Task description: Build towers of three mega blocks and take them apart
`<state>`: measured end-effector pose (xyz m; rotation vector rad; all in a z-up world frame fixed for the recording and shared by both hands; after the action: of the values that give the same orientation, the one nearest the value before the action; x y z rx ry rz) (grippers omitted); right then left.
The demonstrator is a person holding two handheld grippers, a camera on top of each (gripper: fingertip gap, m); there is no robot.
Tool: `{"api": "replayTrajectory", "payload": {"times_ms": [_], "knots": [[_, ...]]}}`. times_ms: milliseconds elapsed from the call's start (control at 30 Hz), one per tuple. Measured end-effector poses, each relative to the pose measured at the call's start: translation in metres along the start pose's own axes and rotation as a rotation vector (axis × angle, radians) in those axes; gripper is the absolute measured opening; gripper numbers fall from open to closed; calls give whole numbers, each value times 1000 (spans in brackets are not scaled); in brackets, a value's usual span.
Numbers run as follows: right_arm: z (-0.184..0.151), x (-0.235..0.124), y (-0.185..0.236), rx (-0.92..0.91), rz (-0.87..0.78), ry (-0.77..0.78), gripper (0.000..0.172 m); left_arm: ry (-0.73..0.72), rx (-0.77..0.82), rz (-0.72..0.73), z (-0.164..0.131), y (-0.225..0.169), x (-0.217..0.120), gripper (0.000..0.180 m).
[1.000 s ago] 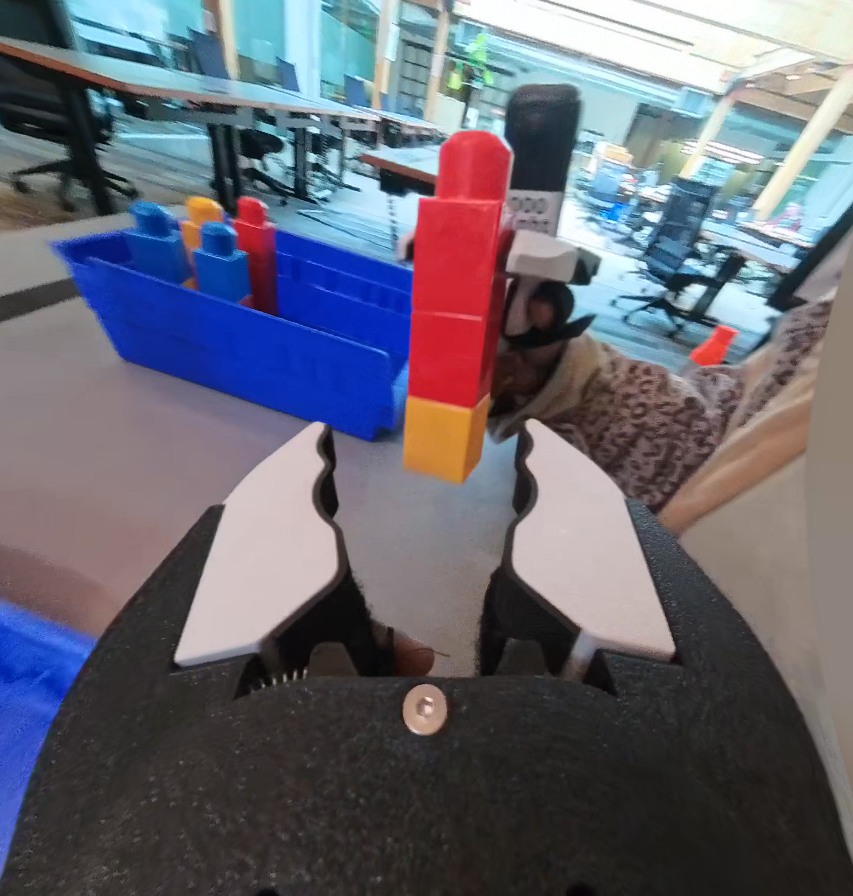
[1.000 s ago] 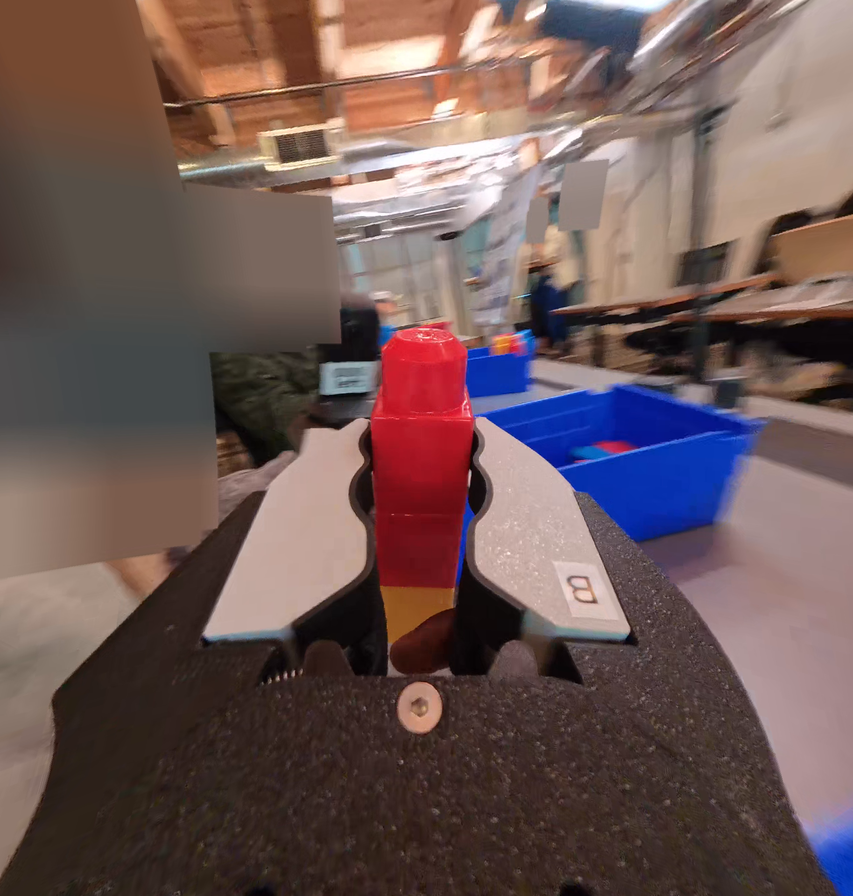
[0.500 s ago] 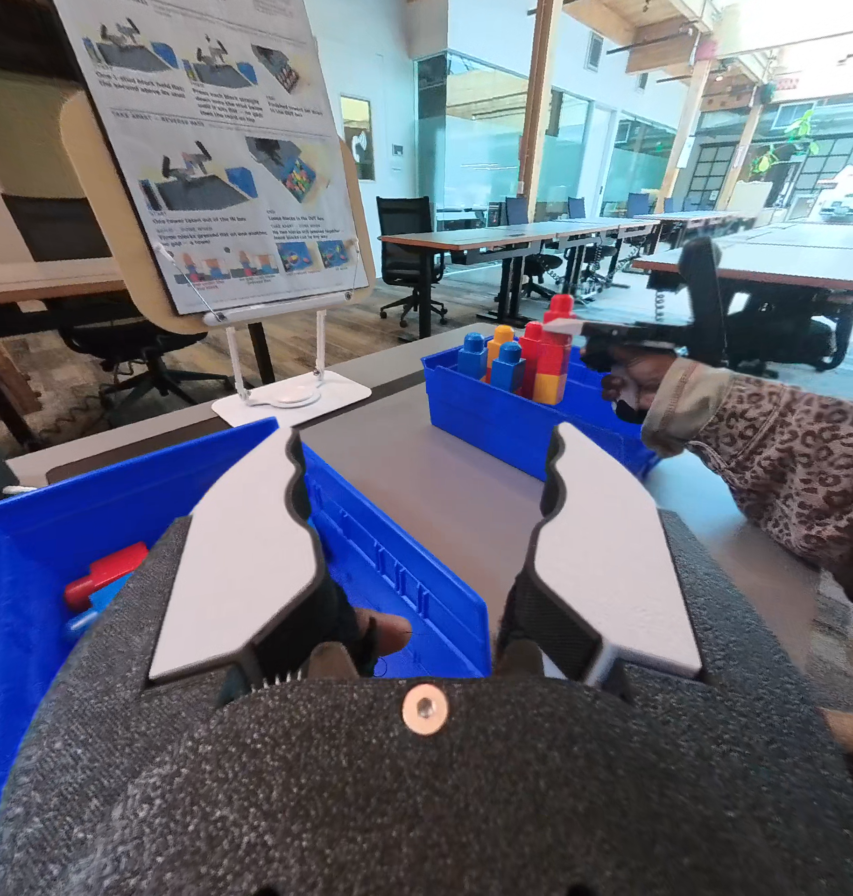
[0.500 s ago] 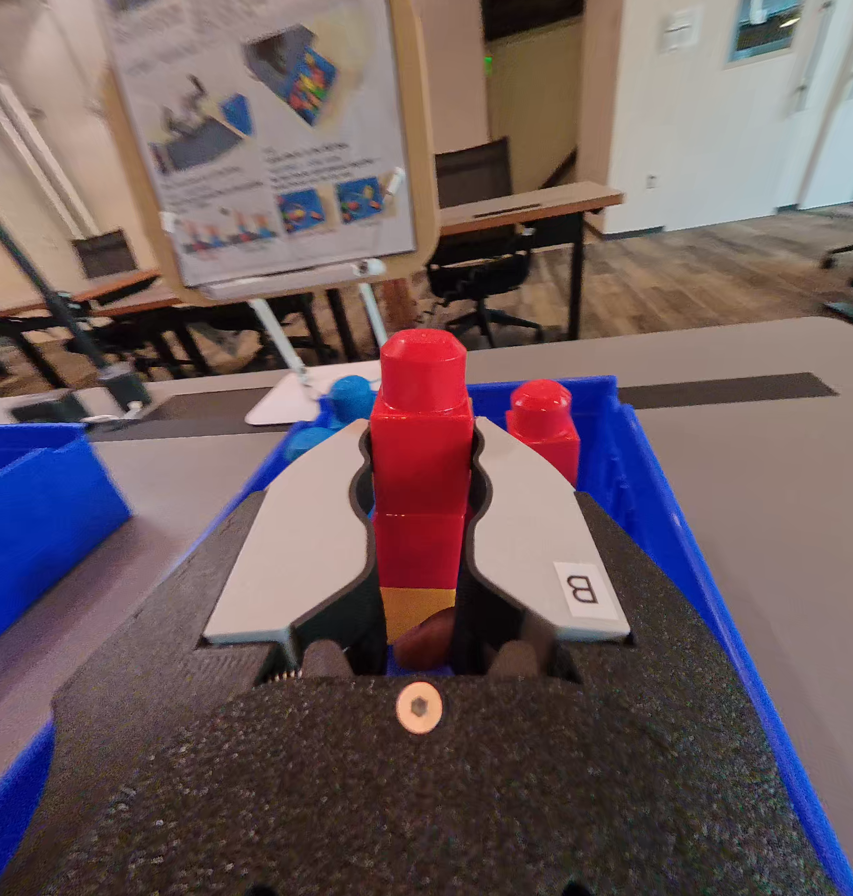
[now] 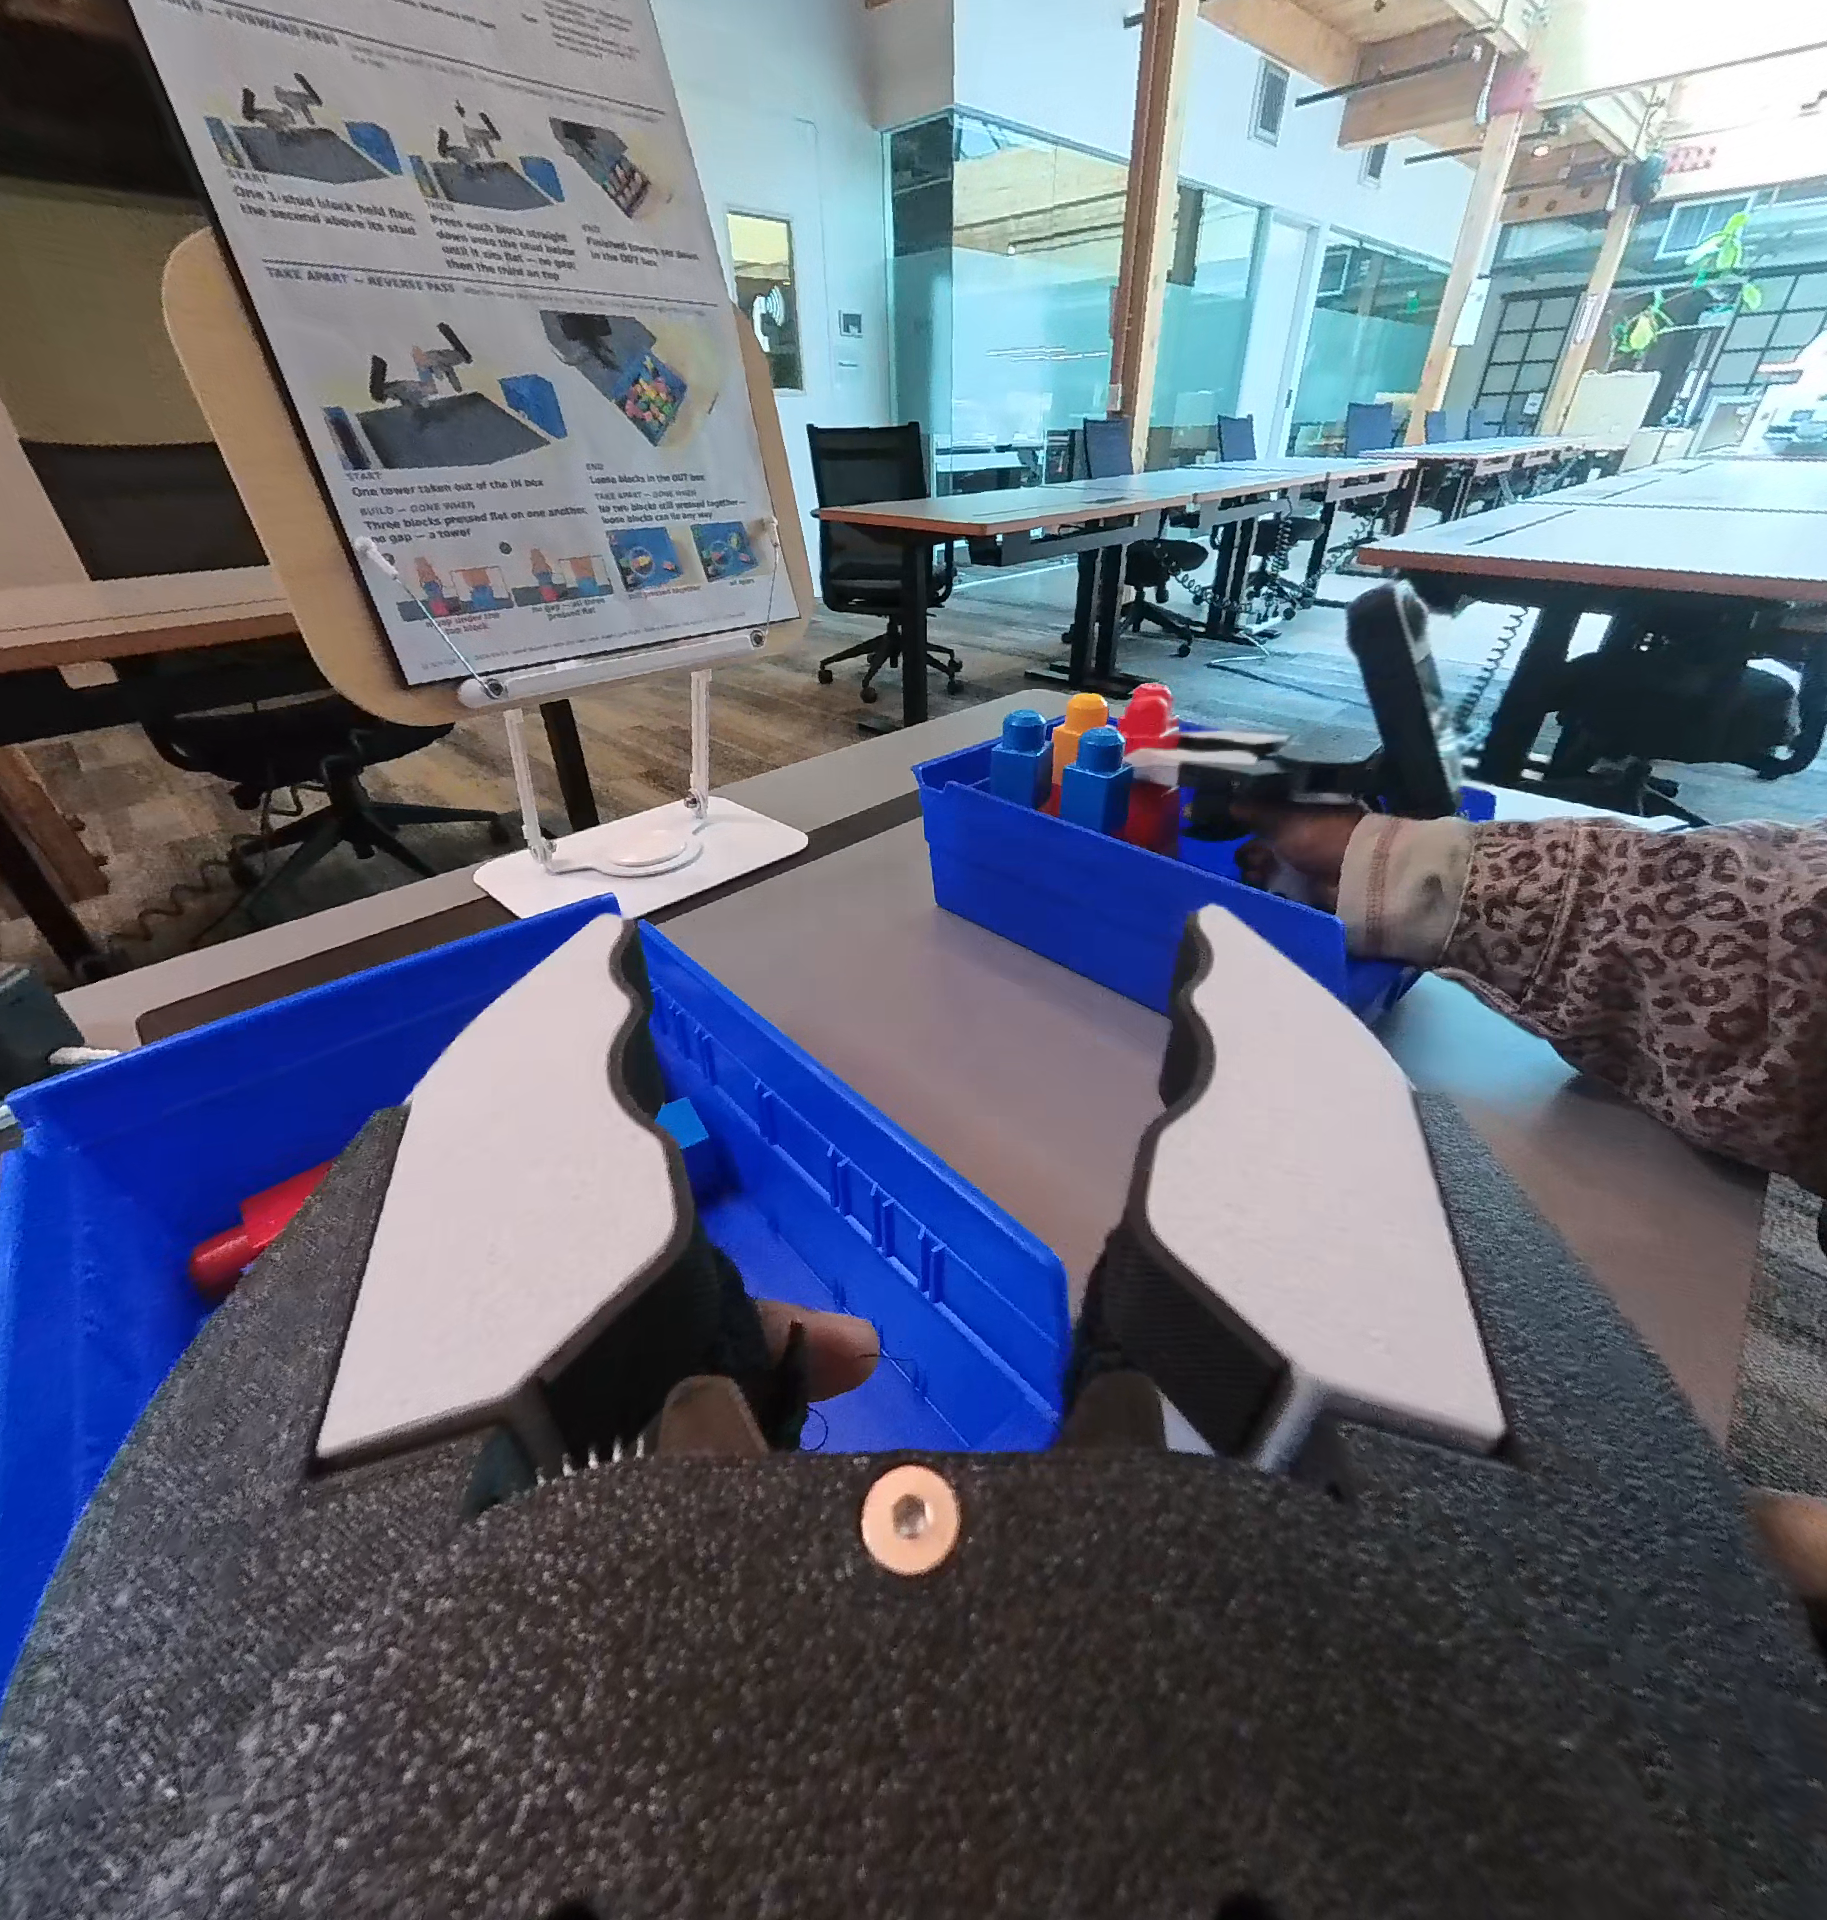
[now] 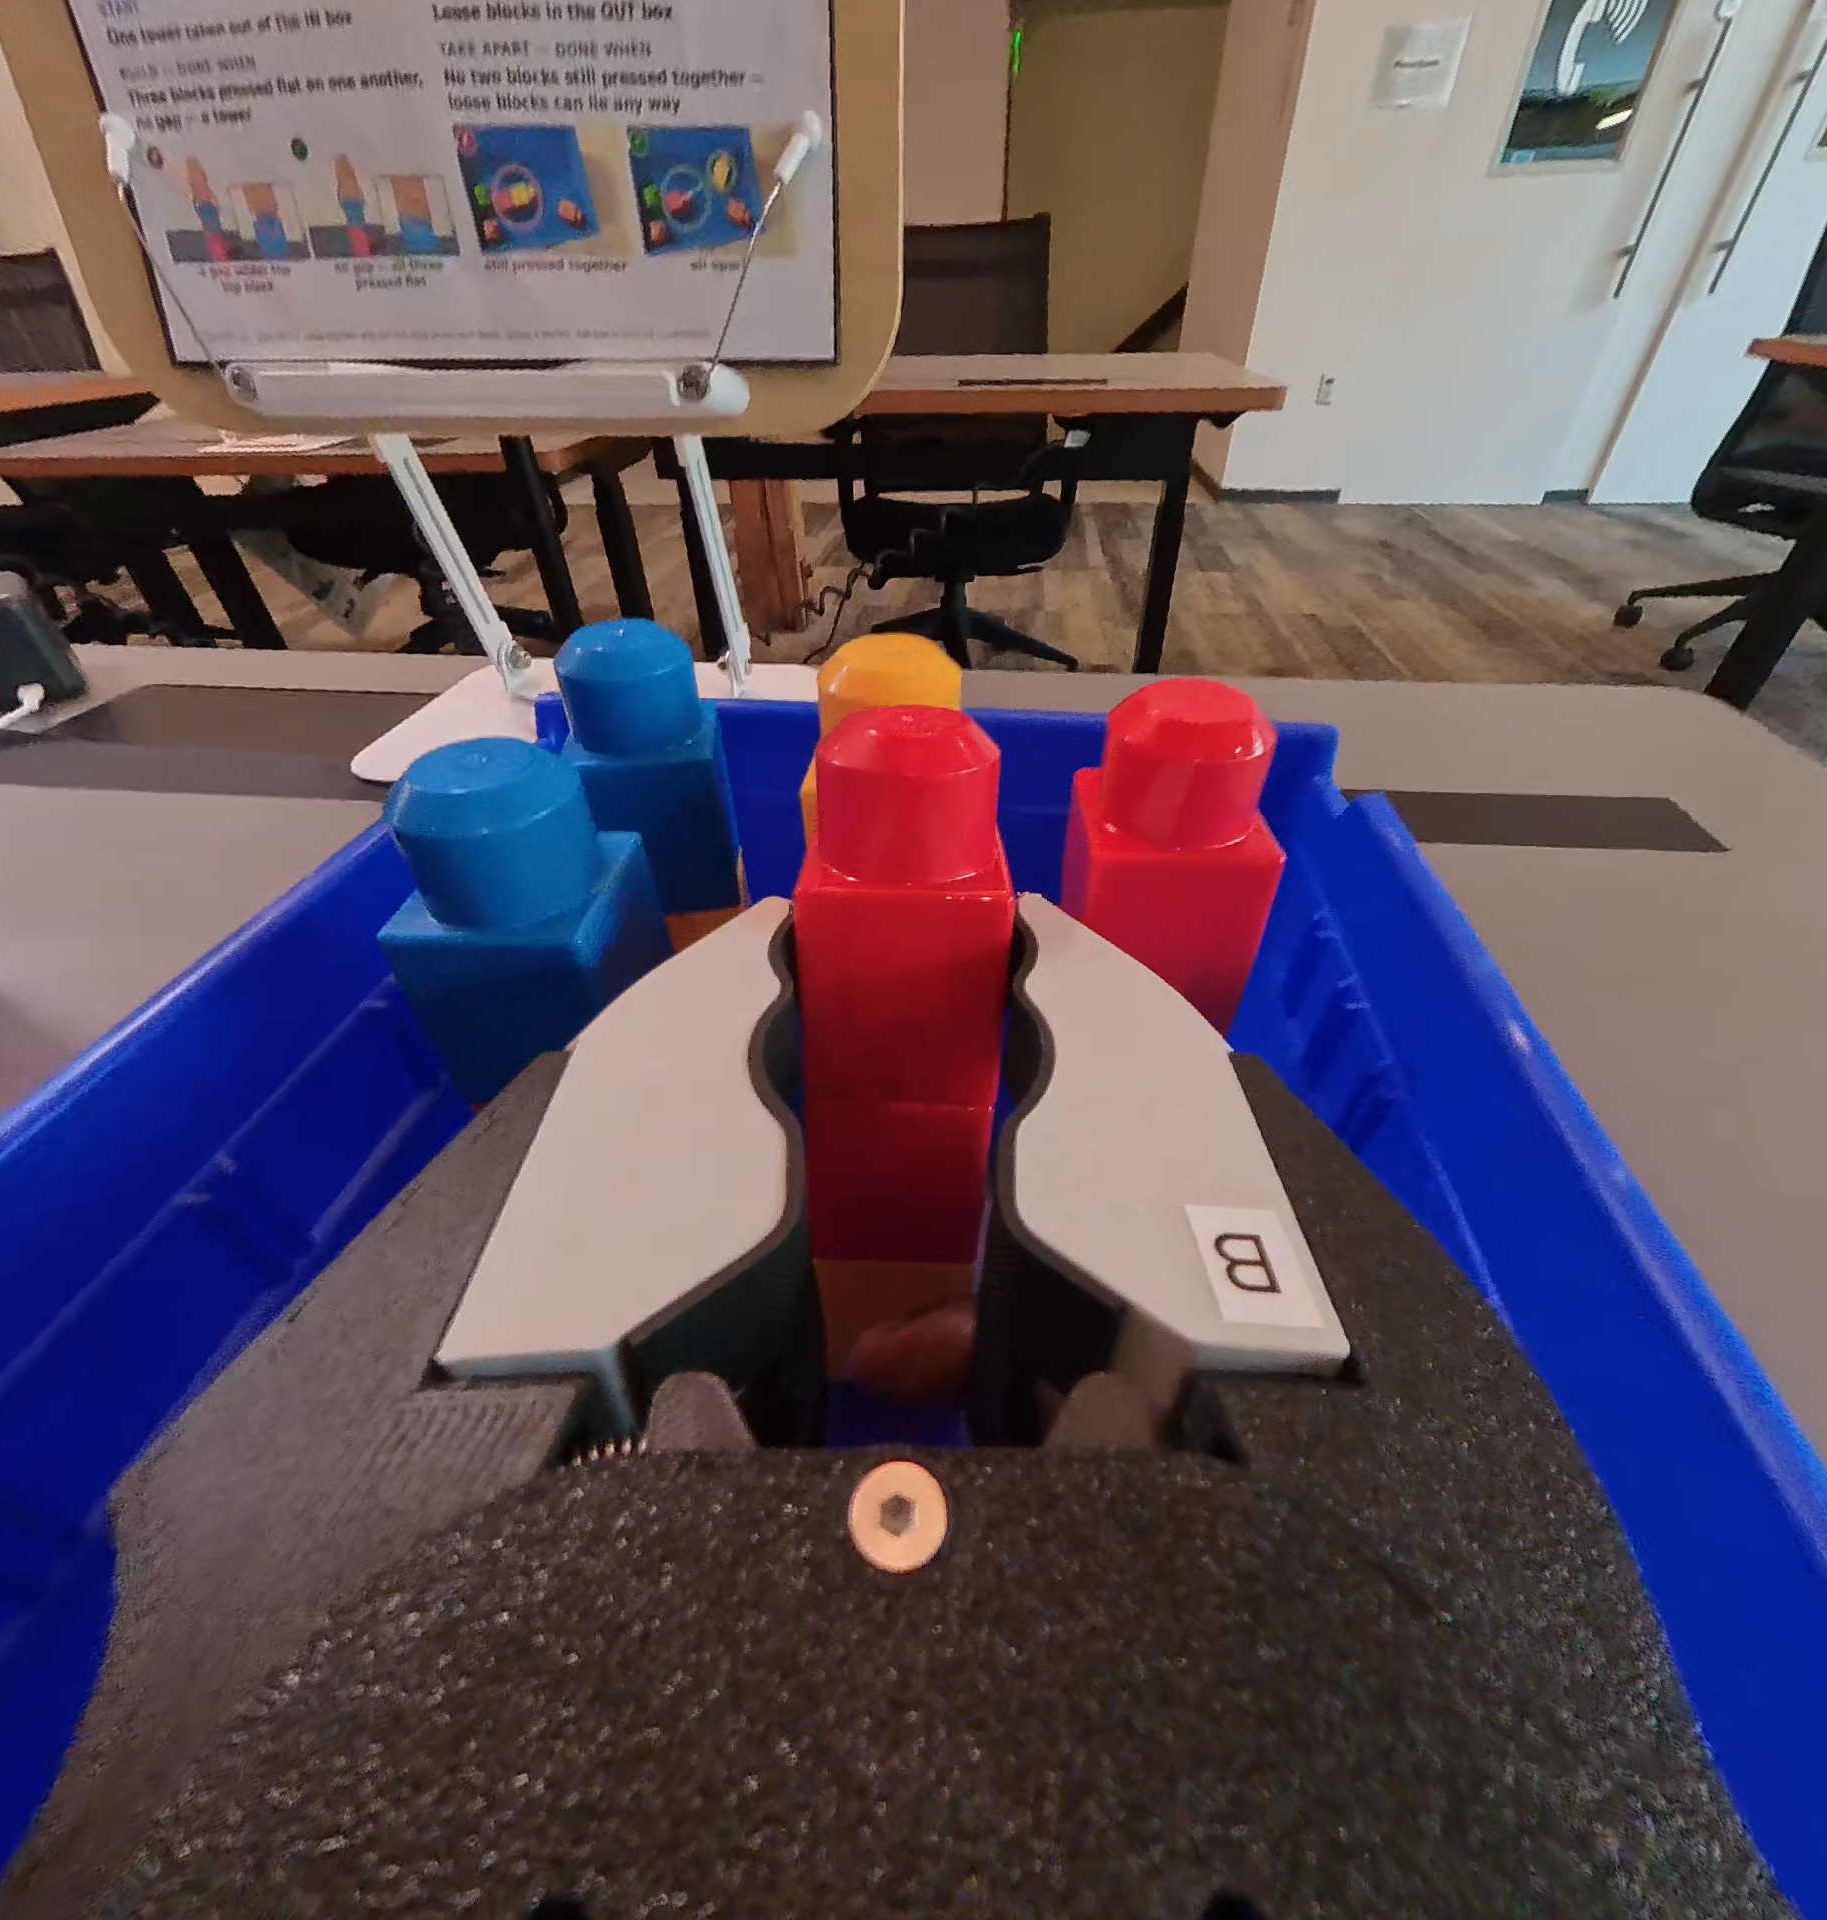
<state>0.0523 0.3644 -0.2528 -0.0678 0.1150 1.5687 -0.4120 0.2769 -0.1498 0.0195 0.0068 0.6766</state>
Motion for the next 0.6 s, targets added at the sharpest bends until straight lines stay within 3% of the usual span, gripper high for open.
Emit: {"api": "replayTrajectory", "payload": {"times_ms": [467, 600], "knots": [[0, -5, 7, -75, -17, 67, 47, 34, 32, -7, 0, -1, -2, 99], [5, -8, 8, -87, -25, 34, 56, 131, -12, -21, -3, 1, -2, 95]]}}
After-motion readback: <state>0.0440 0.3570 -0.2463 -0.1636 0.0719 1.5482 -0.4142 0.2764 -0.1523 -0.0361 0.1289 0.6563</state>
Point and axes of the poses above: each gripper's, where its closed fingertips meet, x out along the fingers, z out of its top, y = z × x across the jaws, the point moved 9 cm from there along -x, back along the fingers, and after that the axes turned 2 degrees about z, right-handed, at the moved point
